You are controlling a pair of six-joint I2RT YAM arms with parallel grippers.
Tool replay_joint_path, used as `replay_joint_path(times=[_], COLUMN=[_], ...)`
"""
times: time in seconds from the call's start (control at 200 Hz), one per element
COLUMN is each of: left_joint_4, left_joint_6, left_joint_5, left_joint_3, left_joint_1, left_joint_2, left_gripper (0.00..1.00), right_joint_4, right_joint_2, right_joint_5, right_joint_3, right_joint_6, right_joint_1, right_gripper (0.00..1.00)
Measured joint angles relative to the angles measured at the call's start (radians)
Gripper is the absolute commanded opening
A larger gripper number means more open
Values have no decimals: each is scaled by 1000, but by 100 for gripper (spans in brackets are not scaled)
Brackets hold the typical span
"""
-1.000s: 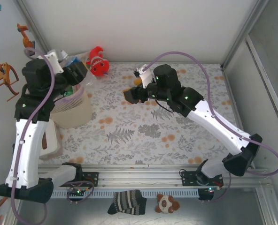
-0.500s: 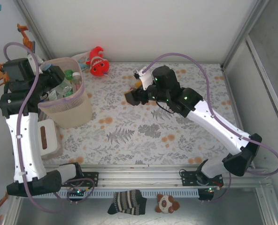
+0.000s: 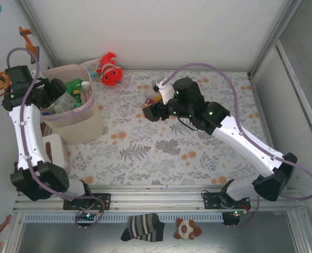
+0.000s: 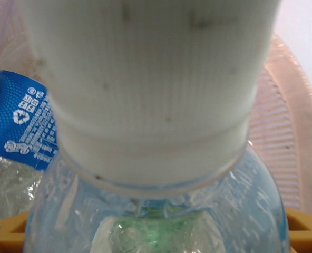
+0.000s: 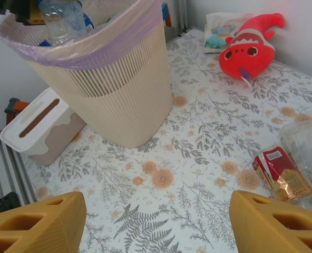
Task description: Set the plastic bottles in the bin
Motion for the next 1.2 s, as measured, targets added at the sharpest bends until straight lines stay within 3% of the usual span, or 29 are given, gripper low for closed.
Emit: replay_joint_path(times=[0.205, 0.416, 0.646, 0.831, 1.072, 1.202], left_joint_4=[60, 107, 127, 129, 132, 132], left_joint_6=[11, 43, 51, 49, 34, 26], left_joint_5=[6, -11, -29, -16, 62, 106], left_joint_3=[-39, -39, -39, -31, -11, -11], left_joint_1=[-1, 2, 1, 2, -35, -101], left_joint_2=[22, 63, 40, -16, -43, -43], left_gripper=[67, 82, 84, 78, 54, 47], right_joint_4=[-3, -3, -3, -3, -3, -3], right_joint_2=[-4, -5, -5, -5, -5, -5], right_joint_5=[11, 12, 12, 12, 13, 12], right_joint_3=[-4, -8, -8, -8, -8, -8], right_joint_6=[0, 0, 0, -1, -1, -1], right_joint_1=[0, 0, 0, 0, 0, 0], right_gripper=[71, 71, 71, 71, 71, 71])
